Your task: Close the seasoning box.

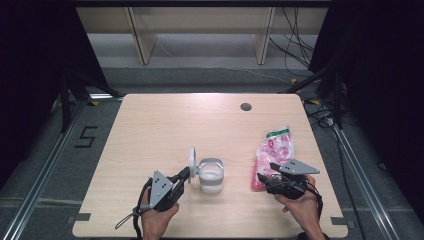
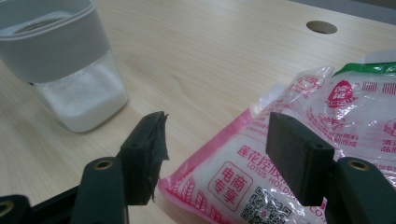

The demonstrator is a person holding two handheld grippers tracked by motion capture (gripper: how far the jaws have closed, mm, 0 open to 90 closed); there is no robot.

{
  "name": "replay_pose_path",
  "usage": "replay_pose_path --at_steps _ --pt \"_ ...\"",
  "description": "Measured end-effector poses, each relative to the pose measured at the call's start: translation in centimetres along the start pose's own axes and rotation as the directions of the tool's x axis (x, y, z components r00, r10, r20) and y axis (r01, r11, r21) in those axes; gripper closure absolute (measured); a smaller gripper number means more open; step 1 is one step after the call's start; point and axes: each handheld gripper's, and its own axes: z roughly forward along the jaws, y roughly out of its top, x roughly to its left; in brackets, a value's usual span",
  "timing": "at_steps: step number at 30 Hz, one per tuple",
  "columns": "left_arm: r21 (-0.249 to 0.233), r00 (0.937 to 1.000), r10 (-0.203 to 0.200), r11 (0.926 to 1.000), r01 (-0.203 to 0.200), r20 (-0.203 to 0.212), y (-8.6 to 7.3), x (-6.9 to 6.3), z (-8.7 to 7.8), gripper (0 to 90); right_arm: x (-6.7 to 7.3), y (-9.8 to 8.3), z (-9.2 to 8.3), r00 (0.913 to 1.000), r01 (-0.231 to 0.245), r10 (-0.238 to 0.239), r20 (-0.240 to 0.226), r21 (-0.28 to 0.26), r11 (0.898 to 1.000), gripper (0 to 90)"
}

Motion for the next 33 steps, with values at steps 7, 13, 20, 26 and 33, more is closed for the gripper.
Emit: replay_pose_path --at_steps 7,13,20,26,33 --pt "0.007 0.9999 0.009 0.9999 -0.009 0.006 0.5 -0.4 0.1 89.3 -0.1 0.0 -0.1 0.9995 0.032 -0.032 0.007 -0.001 0.999 38.6" --pt "0.006 0.9997 0.015 0.9999 -0.015 0.021 0.7 -0.9 0.3 89.2 0.1 -0.1 -0.2 1.0 0.004 -0.004 0.004 0.017 1.0 37.2" --pt "0.008 0.9986 0.04 0.9991 -0.041 0.035 0.9 -1.1 0.6 89.2 -0.1 -0.1 -0.1 0.9997 0.026 -0.026 0.004 -0.009 1.0 35.1" --pt "0.01 0.9986 0.037 0.9993 -0.037 0.037 1.0 -1.2 0.5 87.9 0.2 -0.1 -0.2 1.0 0.004 -0.004 -0.005 0.0 1.0 34.6" --pt "0.012 0.9975 0.017 0.9998 -0.018 0.069 1.3 -1.1 0.2 77.5 0.0 -0.1 -0.1 0.9995 0.032 -0.032 -0.002 -0.01 0.999 34.4"
